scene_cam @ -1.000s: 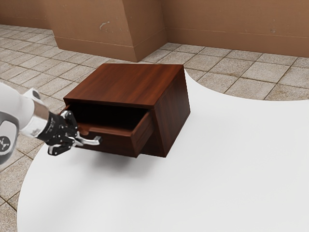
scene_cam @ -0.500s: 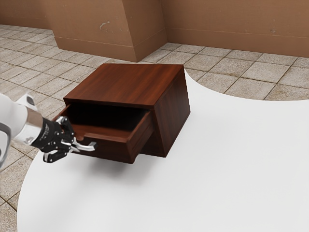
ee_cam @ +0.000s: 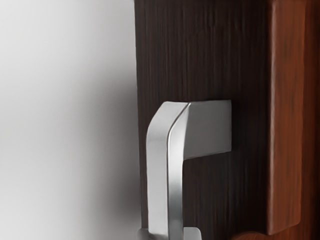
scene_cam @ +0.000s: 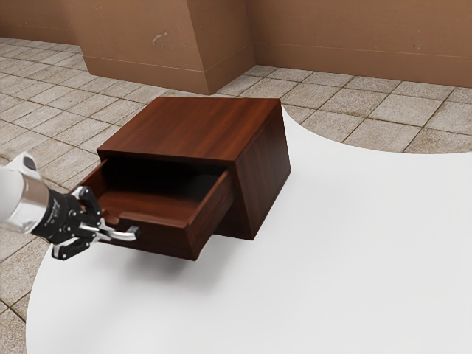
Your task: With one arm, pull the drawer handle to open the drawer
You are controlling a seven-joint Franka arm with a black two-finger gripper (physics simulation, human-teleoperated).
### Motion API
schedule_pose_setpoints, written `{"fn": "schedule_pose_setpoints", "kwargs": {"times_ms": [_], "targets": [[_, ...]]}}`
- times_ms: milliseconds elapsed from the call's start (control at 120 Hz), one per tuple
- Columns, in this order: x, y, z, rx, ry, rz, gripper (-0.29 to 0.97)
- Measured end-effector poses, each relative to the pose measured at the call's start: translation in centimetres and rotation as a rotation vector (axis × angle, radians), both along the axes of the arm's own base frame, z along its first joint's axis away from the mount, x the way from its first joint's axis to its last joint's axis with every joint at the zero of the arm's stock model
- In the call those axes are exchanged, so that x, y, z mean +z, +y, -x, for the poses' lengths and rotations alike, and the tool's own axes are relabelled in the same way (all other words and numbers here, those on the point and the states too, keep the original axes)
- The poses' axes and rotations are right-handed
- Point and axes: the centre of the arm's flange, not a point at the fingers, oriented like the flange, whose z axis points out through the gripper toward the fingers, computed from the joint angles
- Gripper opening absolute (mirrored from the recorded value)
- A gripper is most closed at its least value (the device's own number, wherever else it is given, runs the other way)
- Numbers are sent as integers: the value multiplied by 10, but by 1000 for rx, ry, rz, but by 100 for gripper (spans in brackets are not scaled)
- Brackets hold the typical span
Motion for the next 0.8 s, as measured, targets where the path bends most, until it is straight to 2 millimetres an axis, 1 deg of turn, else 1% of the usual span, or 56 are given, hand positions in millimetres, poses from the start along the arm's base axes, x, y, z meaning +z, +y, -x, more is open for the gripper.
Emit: {"fn": "schedule_pose_setpoints", "kwargs": {"times_ms": [417, 567, 633, 742, 800], "targets": [[1, -1, 5, 1, -4, 3, -11], [4, -2, 7, -1, -13, -1, -10], [6, -2, 8, -1, -17, -4, -7], [10, -2, 13, -1, -26, -7, 1], [15, -4, 17, -1, -37, -13, 5]]}}
